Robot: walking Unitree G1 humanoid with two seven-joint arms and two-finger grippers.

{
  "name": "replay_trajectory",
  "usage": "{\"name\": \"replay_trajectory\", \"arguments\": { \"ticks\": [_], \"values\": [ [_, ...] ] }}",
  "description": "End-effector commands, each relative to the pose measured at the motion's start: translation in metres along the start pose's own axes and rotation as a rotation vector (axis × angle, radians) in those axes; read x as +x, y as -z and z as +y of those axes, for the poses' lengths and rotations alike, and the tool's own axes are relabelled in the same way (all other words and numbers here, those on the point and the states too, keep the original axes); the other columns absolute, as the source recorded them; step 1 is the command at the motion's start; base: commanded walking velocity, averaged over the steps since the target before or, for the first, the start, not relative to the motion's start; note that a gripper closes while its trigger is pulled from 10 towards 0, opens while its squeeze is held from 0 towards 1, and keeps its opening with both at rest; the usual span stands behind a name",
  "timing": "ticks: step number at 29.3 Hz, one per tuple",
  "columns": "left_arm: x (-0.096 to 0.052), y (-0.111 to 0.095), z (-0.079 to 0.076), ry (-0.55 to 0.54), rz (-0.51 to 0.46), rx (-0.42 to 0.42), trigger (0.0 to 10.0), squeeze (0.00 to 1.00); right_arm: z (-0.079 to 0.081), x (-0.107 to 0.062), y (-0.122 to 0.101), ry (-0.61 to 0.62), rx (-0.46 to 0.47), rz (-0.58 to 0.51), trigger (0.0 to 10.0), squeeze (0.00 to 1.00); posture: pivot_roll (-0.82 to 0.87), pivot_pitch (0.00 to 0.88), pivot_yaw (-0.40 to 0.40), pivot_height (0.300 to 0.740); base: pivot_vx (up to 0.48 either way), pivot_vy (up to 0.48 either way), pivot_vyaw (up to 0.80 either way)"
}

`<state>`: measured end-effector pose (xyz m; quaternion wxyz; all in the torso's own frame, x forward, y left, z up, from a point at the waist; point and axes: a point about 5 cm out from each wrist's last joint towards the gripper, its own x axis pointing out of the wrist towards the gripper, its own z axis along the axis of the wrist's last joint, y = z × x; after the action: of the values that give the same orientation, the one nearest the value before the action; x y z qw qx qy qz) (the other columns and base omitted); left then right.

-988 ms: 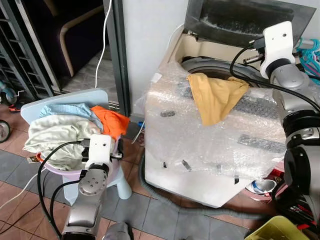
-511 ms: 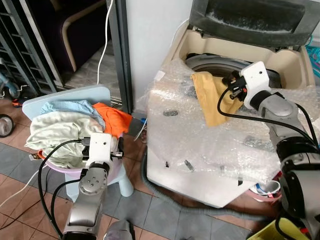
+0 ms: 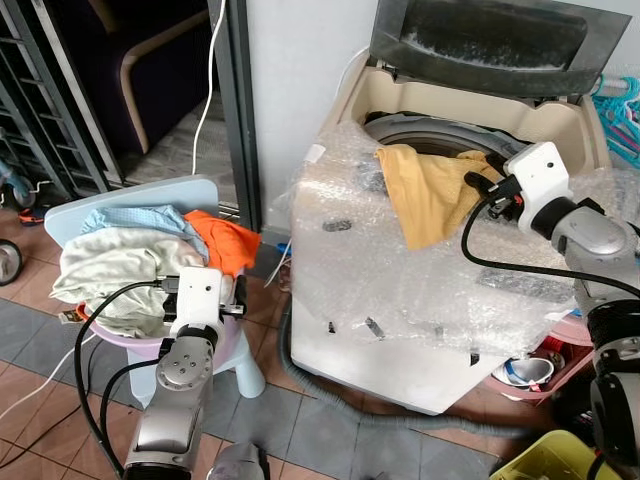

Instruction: Clothes washing

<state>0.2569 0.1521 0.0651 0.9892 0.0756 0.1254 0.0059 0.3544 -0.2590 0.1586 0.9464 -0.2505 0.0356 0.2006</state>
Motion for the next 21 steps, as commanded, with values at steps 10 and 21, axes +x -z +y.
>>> {"name": "replay_trajectory", "arguments": {
  "ticks": [10,21],
  "values": [
    [-0.002,0.002,0.002,-0.001,0.010,0.003,10.0,0.00,0.034,0.016,0.002,-0.019,0.110,-0.020,10.0,0.00,0.02,0.000,-0.016,0.740,0.000,0.000,0.00],
    [0.000,0.002,-0.002,0.017,0.016,0.003,10.0,0.00,0.057,0.024,0.011,0.004,0.155,0.025,0.0,0.00,0.01,0.000,-0.019,0.740,0.000,0.000,0.00]
  ]
}}
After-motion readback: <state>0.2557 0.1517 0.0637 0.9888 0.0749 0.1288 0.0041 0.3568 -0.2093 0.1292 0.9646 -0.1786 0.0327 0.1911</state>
